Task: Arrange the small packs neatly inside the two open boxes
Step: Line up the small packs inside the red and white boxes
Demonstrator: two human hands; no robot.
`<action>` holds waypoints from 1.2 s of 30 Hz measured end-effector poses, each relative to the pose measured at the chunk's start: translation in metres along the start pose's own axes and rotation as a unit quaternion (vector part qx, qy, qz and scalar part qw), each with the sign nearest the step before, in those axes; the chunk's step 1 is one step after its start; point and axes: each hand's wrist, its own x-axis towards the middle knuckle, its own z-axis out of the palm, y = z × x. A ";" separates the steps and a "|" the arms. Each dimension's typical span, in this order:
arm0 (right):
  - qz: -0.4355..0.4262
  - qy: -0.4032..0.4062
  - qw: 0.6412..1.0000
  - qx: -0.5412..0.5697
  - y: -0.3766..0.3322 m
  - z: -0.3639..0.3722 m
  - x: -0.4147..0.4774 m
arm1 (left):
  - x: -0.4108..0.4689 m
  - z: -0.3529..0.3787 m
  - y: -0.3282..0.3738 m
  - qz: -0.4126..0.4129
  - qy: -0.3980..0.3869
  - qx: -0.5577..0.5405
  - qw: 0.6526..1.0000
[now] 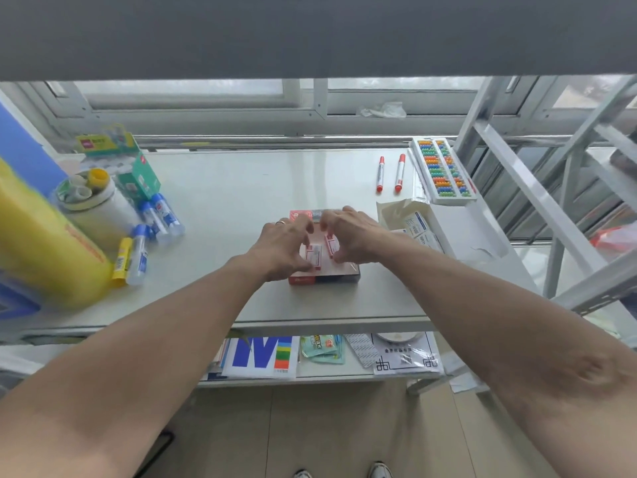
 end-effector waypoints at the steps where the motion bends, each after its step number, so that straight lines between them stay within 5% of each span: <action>1: 0.008 -0.003 1.000 0.006 0.001 0.000 -0.001 | 0.002 0.001 0.000 -0.009 0.011 -0.001 1.000; 36: 0.030 0.005 0.998 0.058 -0.001 0.009 -0.012 | 0.004 0.009 0.002 -0.064 0.033 0.019 0.997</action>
